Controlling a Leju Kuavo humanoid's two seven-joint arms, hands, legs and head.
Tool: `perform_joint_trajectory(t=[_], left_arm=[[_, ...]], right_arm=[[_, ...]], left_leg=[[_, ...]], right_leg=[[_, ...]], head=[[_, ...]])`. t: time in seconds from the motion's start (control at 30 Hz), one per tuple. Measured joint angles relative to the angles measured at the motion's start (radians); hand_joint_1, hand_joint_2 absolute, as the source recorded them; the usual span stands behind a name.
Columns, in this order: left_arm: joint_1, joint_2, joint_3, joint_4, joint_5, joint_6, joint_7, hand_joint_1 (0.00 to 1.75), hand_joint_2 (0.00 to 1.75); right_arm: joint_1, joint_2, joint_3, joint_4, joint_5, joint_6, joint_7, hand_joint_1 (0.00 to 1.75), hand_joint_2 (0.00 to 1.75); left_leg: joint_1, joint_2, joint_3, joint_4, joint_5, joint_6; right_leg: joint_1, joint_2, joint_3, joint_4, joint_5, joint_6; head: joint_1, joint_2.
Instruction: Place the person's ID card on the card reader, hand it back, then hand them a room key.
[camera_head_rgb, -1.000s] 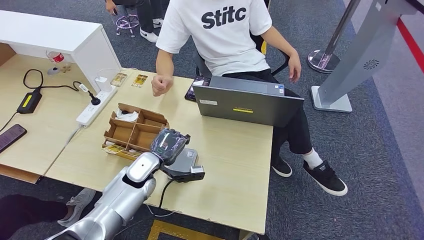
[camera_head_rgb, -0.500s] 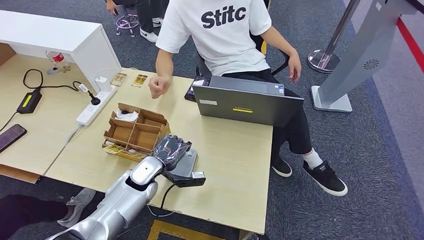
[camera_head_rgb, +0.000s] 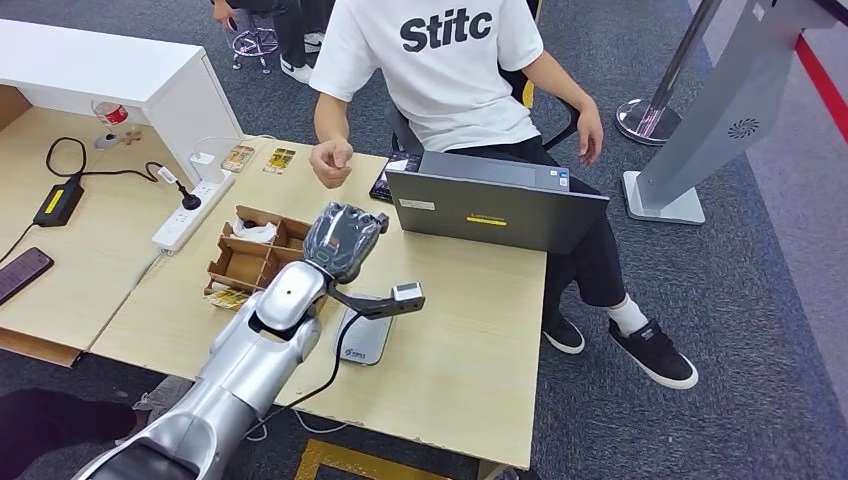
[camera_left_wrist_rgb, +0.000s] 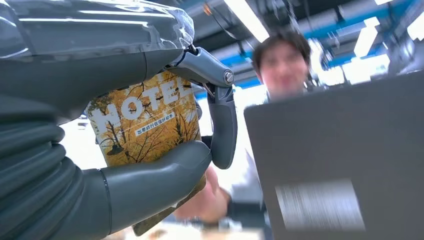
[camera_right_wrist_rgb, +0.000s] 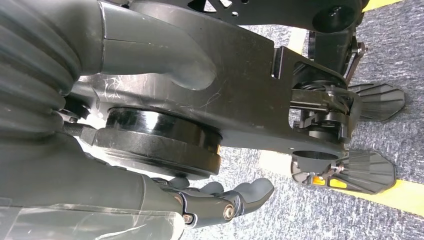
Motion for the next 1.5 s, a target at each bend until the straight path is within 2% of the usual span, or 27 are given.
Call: perform_joint_trajectory(t=[0.13, 0.3, 0.7, 0.73, 0.83, 0.87, 1.07, 1.2, 1.3, 1.5], left_arm=[[-0.026, 0.0, 0.05, -0.107, 0.0, -0.032, 0.0, 1.75, 1.75], [-0.039, -0.001, 0.11, -0.179, 0.0, -0.043, 0.0, 1.75, 1.75], [-0.022, -0.008, 0.176, -0.227, 0.008, -0.022, -0.04, 1.75, 1.75], [-0.019, -0.01, 0.176, -0.229, 0.007, -0.019, -0.043, 1.42, 1.75], [-0.014, -0.011, 0.176, -0.232, 0.005, -0.016, -0.046, 0.11, 1.75], [-0.013, -0.011, 0.176, -0.233, 0.004, -0.015, -0.047, 0.0, 1.75], [0.053, -0.026, 0.173, -0.298, -0.005, 0.012, -0.067, 0.0, 1.75], [0.133, -0.01, 0.123, -0.368, 0.08, -0.073, -0.141, 0.0, 1.75], [0.19, 0.051, 0.039, -0.381, 0.178, -0.132, -0.176, 0.0, 1.75], [0.251, 0.203, -0.09, -0.381, 0.235, -0.147, -0.163, 0.0, 1.75]], right_arm=[[0.0, 0.0, 0.005, 0.001, -0.007, -0.001, -0.001, 0.0, 1.75], [0.0, 0.0, 0.007, 0.001, -0.014, -0.005, -0.003, 0.0, 1.75], [0.002, 0.0, 0.01, 0.003, -0.027, -0.008, -0.014, 0.0, 1.75], [0.002, 0.0, 0.01, 0.003, -0.028, -0.008, -0.014, 0.0, 1.75], [0.002, 0.0, 0.01, 0.004, -0.031, -0.008, -0.015, 0.0, 1.75], [0.002, 0.0, 0.01, 0.004, -0.032, -0.009, -0.015, 0.0, 1.75], [0.002, 0.0, 0.01, 0.006, -0.055, -0.012, -0.033, 0.0, 1.75], [-0.002, -0.004, 0.01, 0.006, -0.068, 0.0, -0.032, 0.0, 1.75], [-0.013, -0.015, 0.01, 0.005, -0.076, 0.029, -0.013, 0.0, 1.75], [-0.018, -0.025, 0.01, 0.003, -0.091, 0.044, -0.003, 0.0, 1.75]], left_leg=[[0.0, 0.0, 0.0, 0.0, 0.0, 0.0], [0.0, 0.0, 0.0, 0.0, 0.0, 0.0], [0.0, 0.0, 0.0, 0.0, 0.0, 0.0], [0.0, 0.0, 0.0, 0.0, 0.0, 0.0], [0.0, 0.0, 0.0, 0.0, 0.0, 0.0], [0.0, 0.0, 0.0, 0.0, 0.0, 0.0], [0.0, 0.0, 0.0, 0.0, 0.0, 0.0], [-0.001, 0.0, 0.0, 0.0, -0.001, -0.001], [-0.001, 0.001, 0.0, -0.001, -0.001, -0.001], [0.0, 0.001, 0.0, -0.002, 0.0, -0.002]], right_leg=[[0.0, 0.0, 0.0, 0.0, 0.0, 0.0], [0.0, -0.001, 0.0, 0.0, 0.0, 0.0], [0.0, -0.001, 0.0, 0.0, 0.0, 0.0], [0.0, -0.001, 0.0, 0.0, 0.0, 0.0], [0.0, -0.001, 0.0, 0.0, 0.0, 0.0], [0.0, -0.001, 0.0, 0.0, 0.0, 0.0], [0.0, -0.001, 0.0, 0.0, 0.0, 0.0], [0.0, -0.001, -0.001, 0.0, -0.001, -0.001], [0.0, 0.0, -0.001, 0.0, -0.001, -0.001], [0.0, 0.0, -0.002, 0.0, -0.001, -0.001]], head=[[0.0, 0.0], [0.0, 0.0], [0.0, 0.0], [0.0, 0.0], [0.0, 0.0], [0.0, 0.0], [0.0, 0.0], [0.0, 0.0], [0.0, 0.0], [0.0, 0.0]])
